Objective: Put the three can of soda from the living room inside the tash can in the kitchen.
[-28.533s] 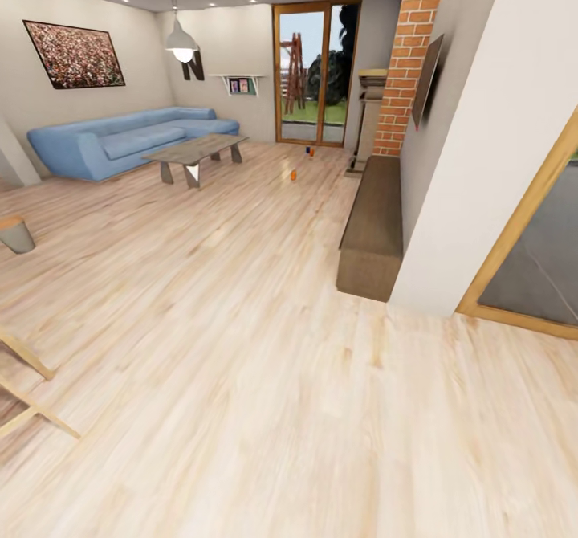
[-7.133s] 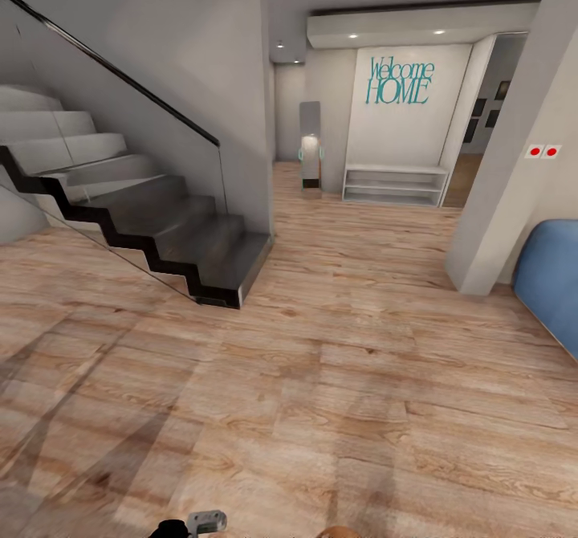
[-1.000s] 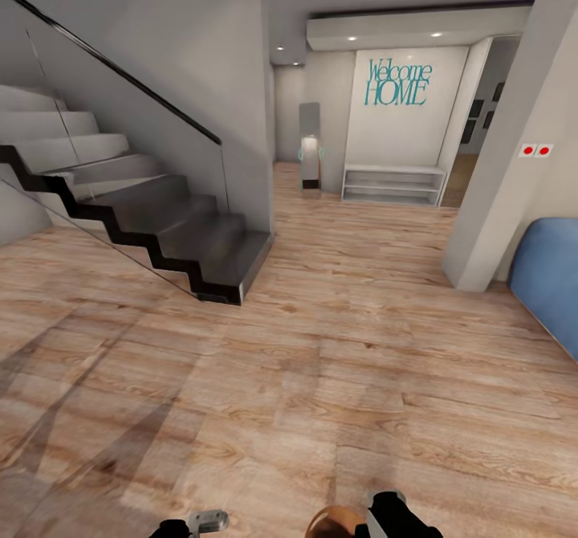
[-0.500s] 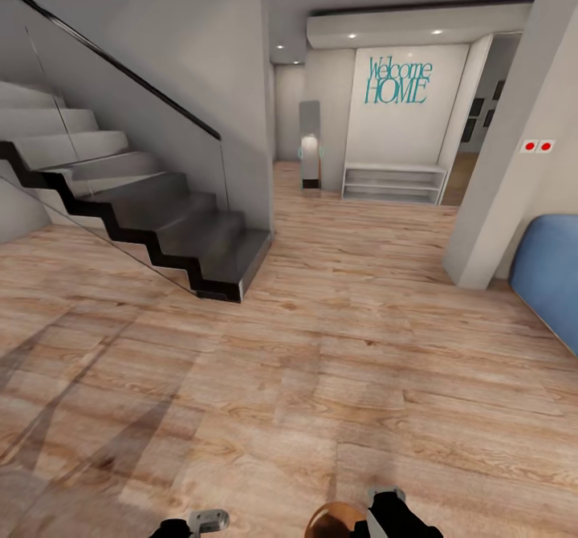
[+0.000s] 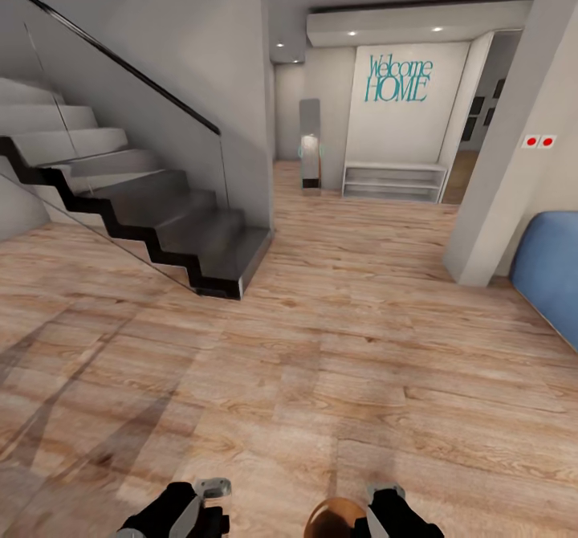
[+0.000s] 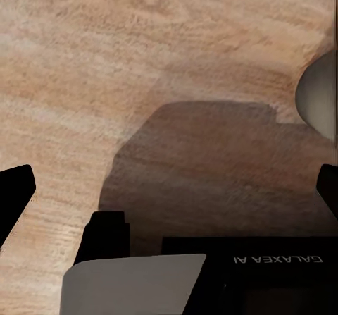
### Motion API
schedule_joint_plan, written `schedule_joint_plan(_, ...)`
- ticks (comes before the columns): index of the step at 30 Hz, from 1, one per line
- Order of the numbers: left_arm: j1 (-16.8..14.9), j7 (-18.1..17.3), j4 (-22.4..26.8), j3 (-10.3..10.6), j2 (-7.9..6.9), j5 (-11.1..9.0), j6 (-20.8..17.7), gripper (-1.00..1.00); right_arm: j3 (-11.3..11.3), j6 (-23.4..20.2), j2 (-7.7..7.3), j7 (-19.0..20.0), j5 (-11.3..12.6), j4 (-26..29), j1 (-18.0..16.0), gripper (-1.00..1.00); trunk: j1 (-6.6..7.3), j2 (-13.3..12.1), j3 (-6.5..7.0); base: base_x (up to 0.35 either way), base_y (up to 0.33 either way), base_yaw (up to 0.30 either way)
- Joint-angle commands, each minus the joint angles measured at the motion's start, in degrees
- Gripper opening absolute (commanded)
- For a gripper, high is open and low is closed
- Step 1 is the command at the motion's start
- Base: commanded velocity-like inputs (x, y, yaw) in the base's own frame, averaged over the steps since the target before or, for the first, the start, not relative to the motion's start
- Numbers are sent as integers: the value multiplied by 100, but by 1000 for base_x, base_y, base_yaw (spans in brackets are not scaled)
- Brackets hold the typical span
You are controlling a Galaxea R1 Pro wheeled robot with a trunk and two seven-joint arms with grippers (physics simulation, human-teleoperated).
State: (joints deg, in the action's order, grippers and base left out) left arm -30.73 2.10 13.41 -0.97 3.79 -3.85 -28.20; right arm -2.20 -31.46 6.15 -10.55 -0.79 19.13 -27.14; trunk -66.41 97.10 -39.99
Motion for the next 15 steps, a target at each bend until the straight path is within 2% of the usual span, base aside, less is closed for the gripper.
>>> schedule_joint_plan(1,-26,-1,156,-2,1,0,-133,100,0,0,-3,0,0,-2,-11,100,-23,42,-19,0,0,0)
schedule_joint_plan(15,-122,-8,1756,-21,45,-10,-1358,100,0,0,-35,0,0,-33,-111,100,-330,603,-270,0,0,0)
